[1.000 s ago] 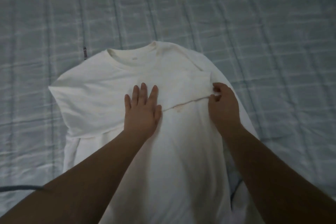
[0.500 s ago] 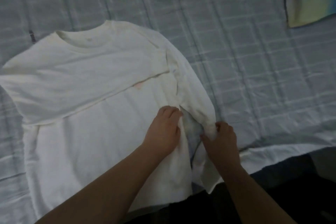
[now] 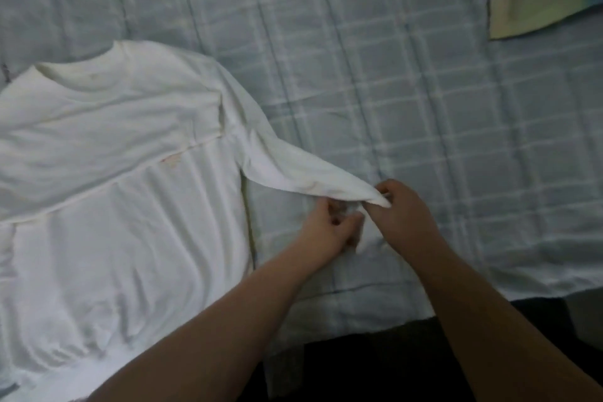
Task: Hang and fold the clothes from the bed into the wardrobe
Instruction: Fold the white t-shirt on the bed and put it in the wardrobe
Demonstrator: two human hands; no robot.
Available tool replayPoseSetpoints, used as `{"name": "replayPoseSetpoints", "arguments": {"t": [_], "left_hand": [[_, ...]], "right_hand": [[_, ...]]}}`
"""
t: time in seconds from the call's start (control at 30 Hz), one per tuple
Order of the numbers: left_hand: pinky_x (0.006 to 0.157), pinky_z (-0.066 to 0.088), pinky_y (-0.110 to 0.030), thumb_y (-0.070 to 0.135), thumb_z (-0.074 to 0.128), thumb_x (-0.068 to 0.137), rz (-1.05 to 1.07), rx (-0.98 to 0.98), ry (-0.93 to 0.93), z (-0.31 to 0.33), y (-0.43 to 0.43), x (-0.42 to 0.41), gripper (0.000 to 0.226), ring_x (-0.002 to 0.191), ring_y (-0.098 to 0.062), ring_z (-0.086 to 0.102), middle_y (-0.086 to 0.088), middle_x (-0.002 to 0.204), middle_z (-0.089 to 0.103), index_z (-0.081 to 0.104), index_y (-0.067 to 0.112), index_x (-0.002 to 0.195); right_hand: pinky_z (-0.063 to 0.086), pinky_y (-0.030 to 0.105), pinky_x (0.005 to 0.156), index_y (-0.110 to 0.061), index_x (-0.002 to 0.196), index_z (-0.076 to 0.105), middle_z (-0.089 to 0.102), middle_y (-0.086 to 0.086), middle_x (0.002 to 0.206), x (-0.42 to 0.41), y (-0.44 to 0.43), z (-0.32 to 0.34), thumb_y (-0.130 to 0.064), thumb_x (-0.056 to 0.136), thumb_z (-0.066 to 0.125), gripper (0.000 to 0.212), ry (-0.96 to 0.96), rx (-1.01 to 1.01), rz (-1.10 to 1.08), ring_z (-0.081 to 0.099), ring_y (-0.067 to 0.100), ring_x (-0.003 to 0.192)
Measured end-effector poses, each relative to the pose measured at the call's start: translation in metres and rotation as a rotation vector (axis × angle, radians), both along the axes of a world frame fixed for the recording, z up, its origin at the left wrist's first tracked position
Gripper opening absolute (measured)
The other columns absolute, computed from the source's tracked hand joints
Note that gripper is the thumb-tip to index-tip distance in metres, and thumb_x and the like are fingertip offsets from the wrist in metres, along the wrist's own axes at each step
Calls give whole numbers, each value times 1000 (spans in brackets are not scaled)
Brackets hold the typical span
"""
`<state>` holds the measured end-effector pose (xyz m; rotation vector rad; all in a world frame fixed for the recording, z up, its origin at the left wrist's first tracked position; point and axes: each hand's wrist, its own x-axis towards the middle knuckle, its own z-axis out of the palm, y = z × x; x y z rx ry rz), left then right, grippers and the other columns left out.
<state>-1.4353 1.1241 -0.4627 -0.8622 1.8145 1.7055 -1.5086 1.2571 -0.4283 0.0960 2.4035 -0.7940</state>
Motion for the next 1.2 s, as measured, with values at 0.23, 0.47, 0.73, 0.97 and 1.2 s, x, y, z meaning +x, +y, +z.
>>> {"name": "replayPoseSetpoints", "arguments": {"t": [0.23,0.47,0.73,0.97,1.2], "left_hand": [[95,50,-43,6,54,87,491,999,6,29,78,-122,51,111,-34,60,-23,125,62,50,-6,136],[100,50,-48,20,51,95,750,1104,-154,11,106,-177,45,118,-38,60,-25,134,59,53,0,135],[100,48,-48,26,45,102,799,896,-277,-20,114,-164,27,116,-30,62,-15,114,71,62,9,115],[65,46,-25,8,53,88,146,-189,41,18,71,-148,14,71,-15,63,-3,82,70,64,13,82],[119,20,-56,40,34,93,-659,-1066,409,-39,44,-153,63,150,-36,19,-14,161,27,30,22,154]], "right_hand": [[46,38,72,-22,99,59,54,2,104,-105,58,37,-10,73,59,29,517,147,219,57,28,92],[49,45,78,-14,97,66,64,8,98,-116,107,-14,-23,72,38,38,594,170,272,58,34,88],[41,32,93,-5,106,66,64,14,105,-132,130,-49,1,84,61,23,518,25,-261,60,32,101],[53,46,85,-4,105,56,65,18,104,-178,109,-61,-45,78,74,52,231,129,-317,65,36,97],[45,31,73,-5,92,60,64,13,91,-179,110,-57,-18,84,65,16,209,45,-386,65,33,91]]}}
